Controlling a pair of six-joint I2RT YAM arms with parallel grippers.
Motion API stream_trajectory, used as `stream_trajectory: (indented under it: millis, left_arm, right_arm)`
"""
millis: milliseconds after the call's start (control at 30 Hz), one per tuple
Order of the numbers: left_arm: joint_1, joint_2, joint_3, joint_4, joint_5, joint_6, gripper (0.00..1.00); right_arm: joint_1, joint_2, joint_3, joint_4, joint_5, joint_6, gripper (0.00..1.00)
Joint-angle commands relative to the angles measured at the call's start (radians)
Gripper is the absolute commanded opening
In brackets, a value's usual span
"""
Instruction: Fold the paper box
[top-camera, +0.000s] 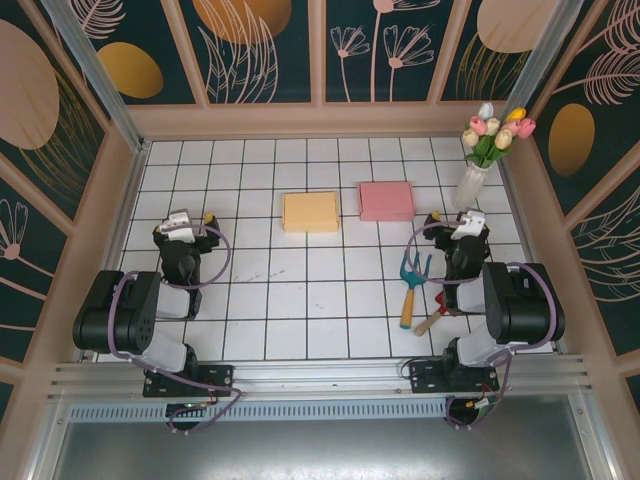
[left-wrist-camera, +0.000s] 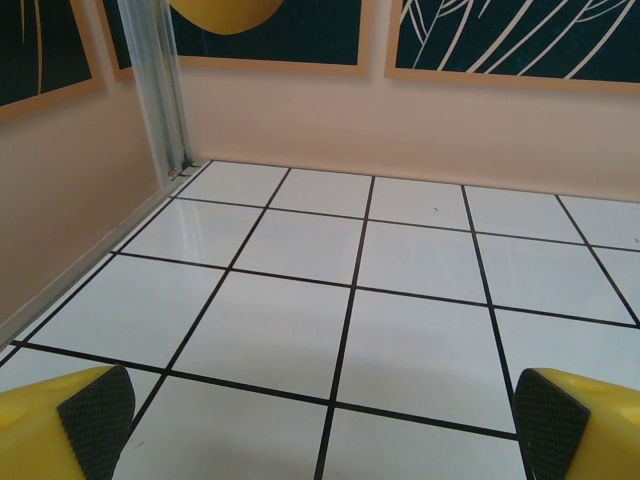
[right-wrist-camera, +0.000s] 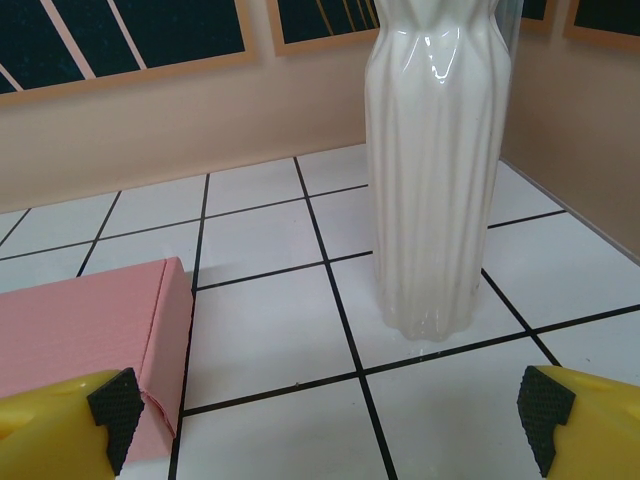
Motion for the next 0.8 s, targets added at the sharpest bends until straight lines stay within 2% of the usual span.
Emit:
stream_trajectory:
  millis: [0,767]
  left_arm:
    - [0.006,-0.008,0.017,0.015,0.019,0.011,0.99]
    - [0.006,-0.006,0.021,0.01,0.021,0.011,0.99]
  right_arm:
    - [0.004,0.005,0.008,0.011,-0.022,-0.005,0.99]
    - [0.005,0.005,0.007,0.011,-0.022,-0.005,0.99]
